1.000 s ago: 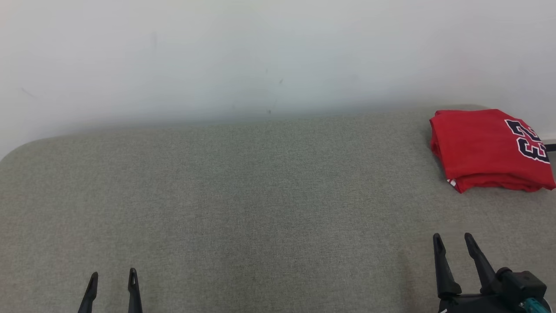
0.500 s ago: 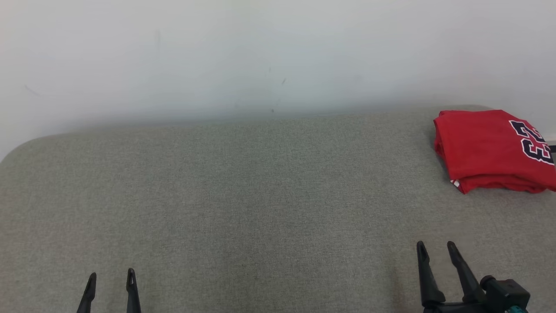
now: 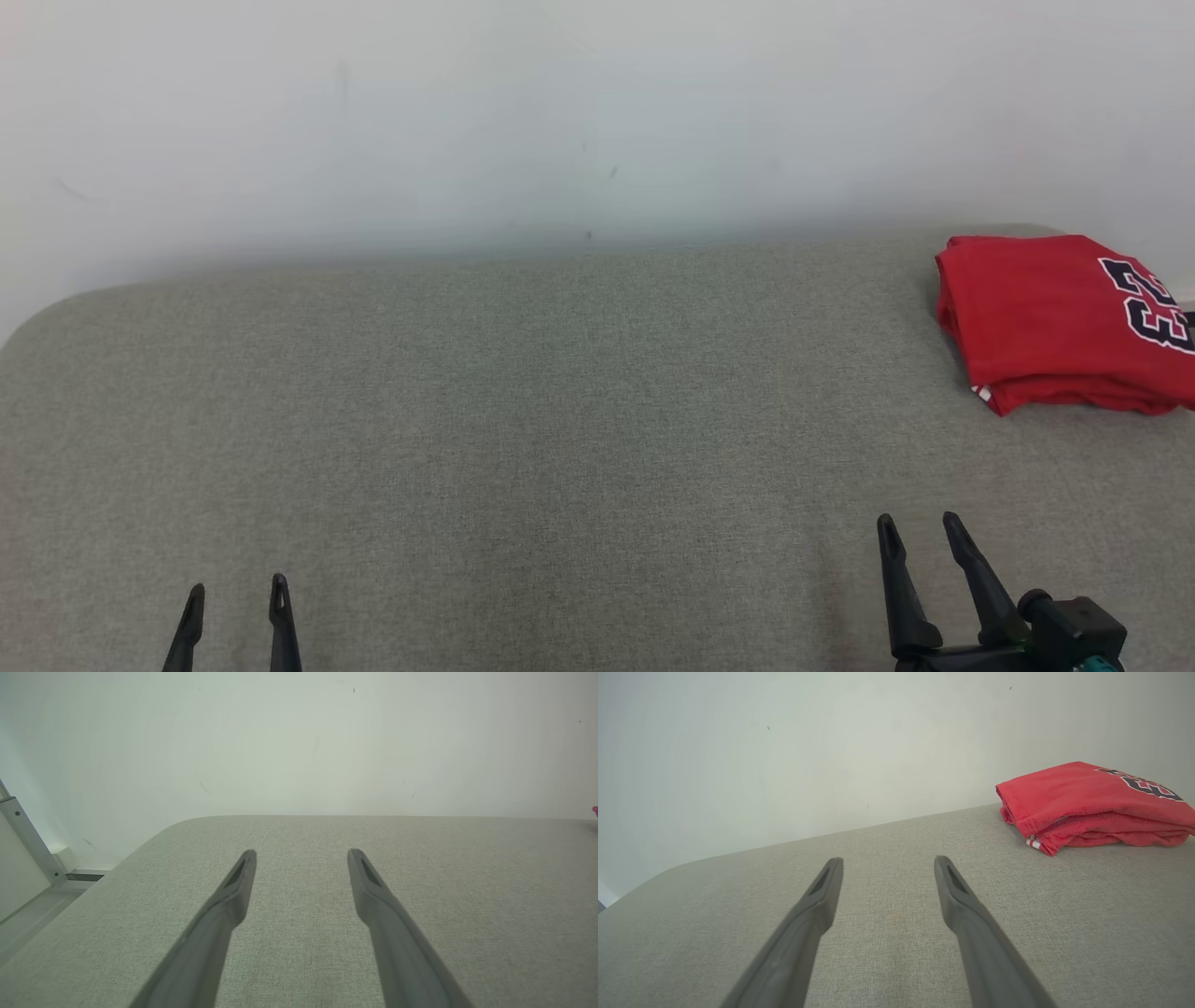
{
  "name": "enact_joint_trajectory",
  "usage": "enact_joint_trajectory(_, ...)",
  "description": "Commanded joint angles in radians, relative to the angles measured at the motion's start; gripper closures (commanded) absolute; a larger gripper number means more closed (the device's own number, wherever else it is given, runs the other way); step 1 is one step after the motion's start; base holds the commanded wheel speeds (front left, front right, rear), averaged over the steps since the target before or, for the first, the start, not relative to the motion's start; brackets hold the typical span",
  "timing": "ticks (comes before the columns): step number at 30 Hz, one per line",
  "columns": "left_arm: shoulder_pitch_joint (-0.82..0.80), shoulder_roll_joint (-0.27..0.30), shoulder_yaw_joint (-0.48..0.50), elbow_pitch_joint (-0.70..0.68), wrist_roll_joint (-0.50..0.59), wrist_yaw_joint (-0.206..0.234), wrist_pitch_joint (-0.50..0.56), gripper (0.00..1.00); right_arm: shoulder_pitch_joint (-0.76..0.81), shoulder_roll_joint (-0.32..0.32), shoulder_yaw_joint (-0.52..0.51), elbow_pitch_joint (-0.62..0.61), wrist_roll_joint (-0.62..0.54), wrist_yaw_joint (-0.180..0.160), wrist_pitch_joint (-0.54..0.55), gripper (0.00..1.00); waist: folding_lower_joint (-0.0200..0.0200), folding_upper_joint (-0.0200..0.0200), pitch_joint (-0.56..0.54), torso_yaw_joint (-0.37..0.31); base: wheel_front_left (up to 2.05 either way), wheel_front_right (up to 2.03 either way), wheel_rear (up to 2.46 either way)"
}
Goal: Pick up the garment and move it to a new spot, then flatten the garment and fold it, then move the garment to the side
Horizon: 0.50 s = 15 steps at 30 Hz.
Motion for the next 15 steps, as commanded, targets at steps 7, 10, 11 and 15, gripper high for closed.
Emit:
enact_joint_trajectory(7,-0.014,-0.004,-0.002,0.003,0.011,0.003,-0.003,0.00,0.012,-0.008,0.030,-0.012,0.011,-0.003,0.000,0.00,0.0000,0.0000,-0.001,0.006,0.00,0.00,0.00)
enact_joint_trajectory(10,-0.013,-0.004,-0.003,0.002,0.011,0.005,-0.003,0.00,0.012,-0.008,0.031,-0.014,0.011,-0.003,0.000,0.00,0.0000,0.0000,-0.001,0.006,0.00,0.00,0.00)
enact_joint_trajectory(11,-0.012,-0.004,-0.002,0.002,0.011,0.006,-0.003,0.00,0.012,-0.008,0.031,-0.015,0.011,-0.003,0.000,0.00,0.0000,0.0000,-0.001,0.006,0.00,0.00,0.00)
enact_joint_trajectory(15,-0.010,-0.004,-0.001,0.002,0.008,0.004,-0.003,0.00,0.012,-0.009,0.032,-0.016,0.010,-0.003,0.000,0.00,0.0000,0.0000,-0.001,0.006,0.00,0.00,0.00)
